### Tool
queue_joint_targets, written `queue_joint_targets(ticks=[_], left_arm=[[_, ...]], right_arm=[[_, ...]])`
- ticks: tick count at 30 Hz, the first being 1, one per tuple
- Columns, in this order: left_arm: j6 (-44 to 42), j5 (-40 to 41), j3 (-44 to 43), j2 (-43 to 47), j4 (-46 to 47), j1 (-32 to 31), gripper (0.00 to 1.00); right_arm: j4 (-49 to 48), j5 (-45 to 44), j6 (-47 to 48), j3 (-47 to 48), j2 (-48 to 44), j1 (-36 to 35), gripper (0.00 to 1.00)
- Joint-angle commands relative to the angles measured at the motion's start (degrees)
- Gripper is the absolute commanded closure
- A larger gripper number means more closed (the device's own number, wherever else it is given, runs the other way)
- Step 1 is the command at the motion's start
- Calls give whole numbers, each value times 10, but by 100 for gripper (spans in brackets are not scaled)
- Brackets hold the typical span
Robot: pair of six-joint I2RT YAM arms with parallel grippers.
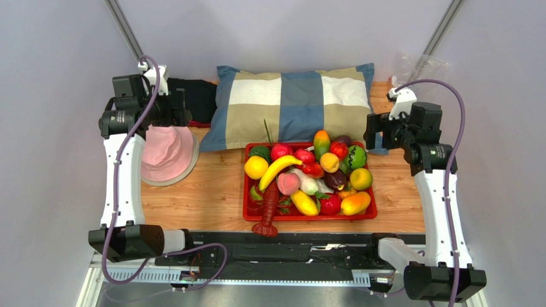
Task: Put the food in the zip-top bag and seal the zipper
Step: Pick up the zipper food storage bag at the corner of the board.
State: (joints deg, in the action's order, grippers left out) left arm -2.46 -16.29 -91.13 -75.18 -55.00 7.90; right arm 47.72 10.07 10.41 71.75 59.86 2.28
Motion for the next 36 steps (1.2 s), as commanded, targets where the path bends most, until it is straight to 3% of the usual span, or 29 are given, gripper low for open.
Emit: queue_joint_targets(ticks=[1, 7, 16, 22, 31, 36], left_arm=[[17, 27, -14, 29, 48, 1, 1], [50, 68, 38, 81, 156, 0, 1], [63, -26, 99, 88, 274, 0, 1], [84, -41, 52, 22, 286, -1, 1], [40, -54, 29, -36, 308, -8, 1], [25, -28, 5, -74, 294, -8, 1]], right_arm=[[-38, 17, -33, 17, 31, 40, 0], [-87, 52, -97, 59, 104, 118, 0], [-225, 95, -153, 102, 248, 210, 0], [-350, 75, -134, 124, 349, 231, 0], [-517, 101, -118, 205, 529, 261, 0], [-524, 87, -116, 343, 673, 261, 0]])
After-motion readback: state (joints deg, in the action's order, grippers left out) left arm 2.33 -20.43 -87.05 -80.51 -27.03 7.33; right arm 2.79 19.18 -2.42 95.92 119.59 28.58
